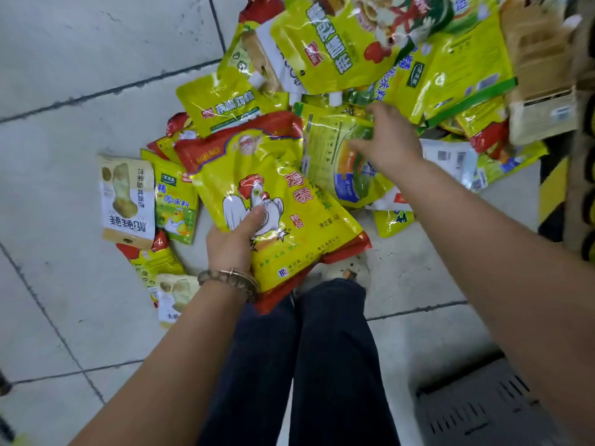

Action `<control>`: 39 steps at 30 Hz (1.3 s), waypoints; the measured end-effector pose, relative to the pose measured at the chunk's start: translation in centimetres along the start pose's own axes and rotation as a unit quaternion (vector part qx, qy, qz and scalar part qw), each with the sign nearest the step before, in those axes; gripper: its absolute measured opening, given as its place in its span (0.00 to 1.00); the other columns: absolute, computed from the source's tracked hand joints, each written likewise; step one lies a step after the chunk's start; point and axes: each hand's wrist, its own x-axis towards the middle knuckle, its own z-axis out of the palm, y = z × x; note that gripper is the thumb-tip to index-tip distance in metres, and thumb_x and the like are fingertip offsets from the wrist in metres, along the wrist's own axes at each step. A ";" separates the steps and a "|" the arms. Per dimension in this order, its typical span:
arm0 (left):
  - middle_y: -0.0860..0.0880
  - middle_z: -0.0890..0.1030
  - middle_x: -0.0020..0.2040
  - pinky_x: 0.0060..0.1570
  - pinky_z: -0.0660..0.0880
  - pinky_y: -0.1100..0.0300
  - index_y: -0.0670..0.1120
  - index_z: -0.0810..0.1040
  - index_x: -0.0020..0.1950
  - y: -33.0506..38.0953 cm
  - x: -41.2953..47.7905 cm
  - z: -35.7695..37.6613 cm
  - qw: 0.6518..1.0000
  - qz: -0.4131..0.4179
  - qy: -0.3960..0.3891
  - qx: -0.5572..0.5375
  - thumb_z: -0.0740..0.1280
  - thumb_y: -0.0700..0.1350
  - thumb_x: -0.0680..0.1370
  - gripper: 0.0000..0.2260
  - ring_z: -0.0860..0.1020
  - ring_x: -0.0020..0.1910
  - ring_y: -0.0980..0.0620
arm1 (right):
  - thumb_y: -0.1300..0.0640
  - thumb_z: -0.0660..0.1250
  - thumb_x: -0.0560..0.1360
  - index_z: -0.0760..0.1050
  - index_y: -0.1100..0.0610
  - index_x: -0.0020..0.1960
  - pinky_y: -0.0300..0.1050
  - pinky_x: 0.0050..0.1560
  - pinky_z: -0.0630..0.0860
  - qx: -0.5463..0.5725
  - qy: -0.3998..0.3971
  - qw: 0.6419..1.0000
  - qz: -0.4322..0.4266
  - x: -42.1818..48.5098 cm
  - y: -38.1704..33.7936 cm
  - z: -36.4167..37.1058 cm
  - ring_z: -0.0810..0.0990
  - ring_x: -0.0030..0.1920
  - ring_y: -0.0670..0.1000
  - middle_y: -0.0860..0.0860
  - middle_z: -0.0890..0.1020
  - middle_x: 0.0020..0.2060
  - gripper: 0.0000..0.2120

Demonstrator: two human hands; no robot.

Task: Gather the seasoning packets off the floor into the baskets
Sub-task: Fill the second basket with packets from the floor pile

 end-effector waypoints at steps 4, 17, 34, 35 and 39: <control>0.52 0.76 0.53 0.57 0.73 0.50 0.38 0.70 0.65 -1.2 0.7 -1.6 0.999 -0.022 0.022 -0.021 0.74 0.42 0.70 0.27 0.76 0.50 0.52 | 0.44 0.74 0.67 0.61 0.58 0.72 0.55 0.65 0.63 -0.181 -0.022 0.983 -0.035 1.7 -0.5 1.4 0.65 0.68 0.62 0.60 0.66 0.69 0.40; 0.47 0.78 0.60 0.61 0.72 0.42 0.39 0.63 0.72 0.5 -0.3 -2.9 0.999 -0.013 -0.036 0.024 0.82 0.56 0.53 0.54 0.78 0.59 0.44 | 0.66 0.70 0.71 0.73 0.57 0.59 0.42 0.49 0.78 0.351 -0.008 0.933 0.078 -7.0 3.7 0.2 0.80 0.47 0.47 0.51 0.81 0.49 0.18; 0.40 0.81 0.44 0.48 0.78 0.41 0.32 0.77 0.47 4.8 -26.4 -0.7 0.881 0.151 -0.314 0.320 0.78 0.55 0.56 0.32 0.79 0.44 0.43 | 0.64 0.71 0.72 0.74 0.52 0.58 0.35 0.29 0.76 0.604 0.270 0.685 0.305 -46.0 13.4 -8.0 0.82 0.36 0.42 0.45 0.82 0.43 0.17; 0.40 0.81 0.45 0.48 0.78 0.43 0.31 0.76 0.48 3.6 -28.4 -0.2 0.872 0.157 -0.318 0.336 0.78 0.56 0.56 0.35 0.79 0.45 0.44 | 0.62 0.71 0.71 0.74 0.50 0.57 0.37 0.30 0.77 0.604 0.286 0.676 0.310 -48.1 14.9 -8.0 0.82 0.39 0.45 0.47 0.83 0.45 0.17; 0.57 0.78 0.25 0.28 0.72 0.67 0.40 0.76 0.38 -3.6 -36.5 1.9 0.836 0.169 -0.346 0.391 0.75 0.39 0.67 0.09 0.76 0.26 0.62 | 0.56 0.74 0.67 0.74 0.48 0.55 0.45 0.39 0.78 0.579 0.350 0.656 0.334 -57.4 21.1 -6.4 0.82 0.44 0.48 0.48 0.83 0.50 0.18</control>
